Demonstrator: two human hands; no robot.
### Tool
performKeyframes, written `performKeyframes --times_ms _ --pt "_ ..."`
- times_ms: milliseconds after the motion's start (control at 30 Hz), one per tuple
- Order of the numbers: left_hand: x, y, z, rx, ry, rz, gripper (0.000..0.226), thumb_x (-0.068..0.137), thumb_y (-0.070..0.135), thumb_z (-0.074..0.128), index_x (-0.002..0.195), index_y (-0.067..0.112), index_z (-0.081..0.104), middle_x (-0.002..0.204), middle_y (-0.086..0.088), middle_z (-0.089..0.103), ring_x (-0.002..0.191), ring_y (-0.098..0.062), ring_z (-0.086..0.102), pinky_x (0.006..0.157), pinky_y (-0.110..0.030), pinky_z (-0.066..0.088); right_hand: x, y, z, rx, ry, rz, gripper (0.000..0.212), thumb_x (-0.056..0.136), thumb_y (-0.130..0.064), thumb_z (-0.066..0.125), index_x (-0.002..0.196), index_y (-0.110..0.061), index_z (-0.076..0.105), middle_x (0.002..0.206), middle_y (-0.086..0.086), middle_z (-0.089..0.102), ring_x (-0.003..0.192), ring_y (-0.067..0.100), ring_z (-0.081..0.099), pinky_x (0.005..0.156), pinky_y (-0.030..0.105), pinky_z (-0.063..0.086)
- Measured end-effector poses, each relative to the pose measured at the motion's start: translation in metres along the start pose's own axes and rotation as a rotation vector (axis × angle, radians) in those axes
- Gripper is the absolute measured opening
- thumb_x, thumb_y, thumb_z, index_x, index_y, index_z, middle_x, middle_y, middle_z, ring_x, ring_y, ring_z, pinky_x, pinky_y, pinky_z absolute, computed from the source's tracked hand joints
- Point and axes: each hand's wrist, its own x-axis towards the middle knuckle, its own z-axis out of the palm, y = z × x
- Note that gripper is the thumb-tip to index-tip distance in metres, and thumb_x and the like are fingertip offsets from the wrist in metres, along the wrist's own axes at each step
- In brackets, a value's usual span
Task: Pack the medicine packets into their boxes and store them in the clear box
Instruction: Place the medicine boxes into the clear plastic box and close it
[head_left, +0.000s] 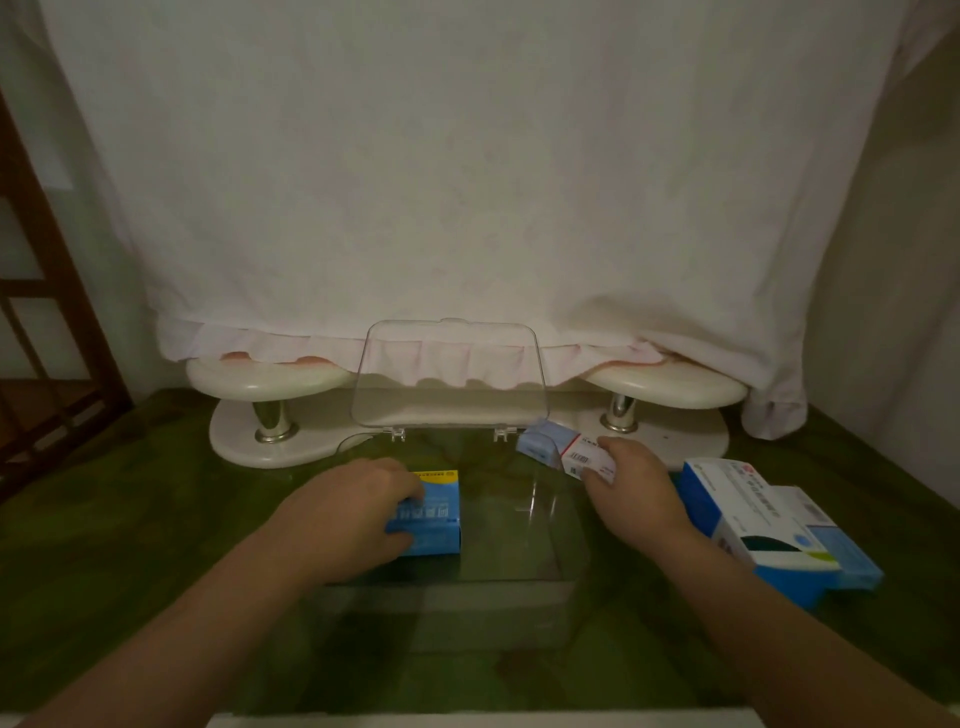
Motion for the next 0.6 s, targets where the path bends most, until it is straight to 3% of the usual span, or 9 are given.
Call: performKeyframes --times_ms 133,300,433,600 --pt "0.001 -0.001 0.000 0.007 0.003 0.004 0.046 0.087 0.044 0.065 0.131 0.036 0.052 0.128 0.015 0.053 0.110 -0.004 0.051 0.092 -0.024 0.049 0.016 0.007 0.008 -0.088 -0.055 0.009 0.065 0.092 -0.040 0.060 0.148 -0.017 0.037 0.146 0.008 0.044 0.135 0.026 0.041 0.113 0.045 0.037" --pt "0.000 0.000 0.000 0.011 0.007 -0.002 0.046 0.087 0.046 0.065 0.130 0.037 0.052 0.128 0.016 0.053 0.112 -0.004 0.050 0.094 -0.024 0.048 0.027 0.013 0.015 -0.170 -0.162 0.028 0.075 0.090 -0.054 0.052 0.152 -0.023 0.025 0.155 0.010 0.032 0.141 0.031 0.030 0.116 0.051 0.030" --pt "0.000 0.000 0.000 0.024 0.001 -0.006 0.046 0.087 0.046 0.065 0.130 0.036 0.052 0.127 0.016 0.053 0.111 -0.005 0.052 0.093 -0.025 0.049 0.019 0.015 0.014 -0.251 -0.162 -0.015 0.065 0.094 -0.052 0.049 0.149 -0.023 0.032 0.143 0.008 0.045 0.130 0.027 0.041 0.111 0.044 0.035" --pt "-0.001 0.001 -0.001 0.023 -0.008 -0.016 0.045 0.086 0.045 0.065 0.129 0.035 0.054 0.125 0.014 0.054 0.108 -0.006 0.053 0.091 -0.027 0.050 0.002 0.017 0.008 -0.182 -0.144 0.007 0.049 0.095 -0.046 0.050 0.139 -0.025 0.045 0.134 0.006 0.050 0.122 0.024 0.046 0.105 0.042 0.041"
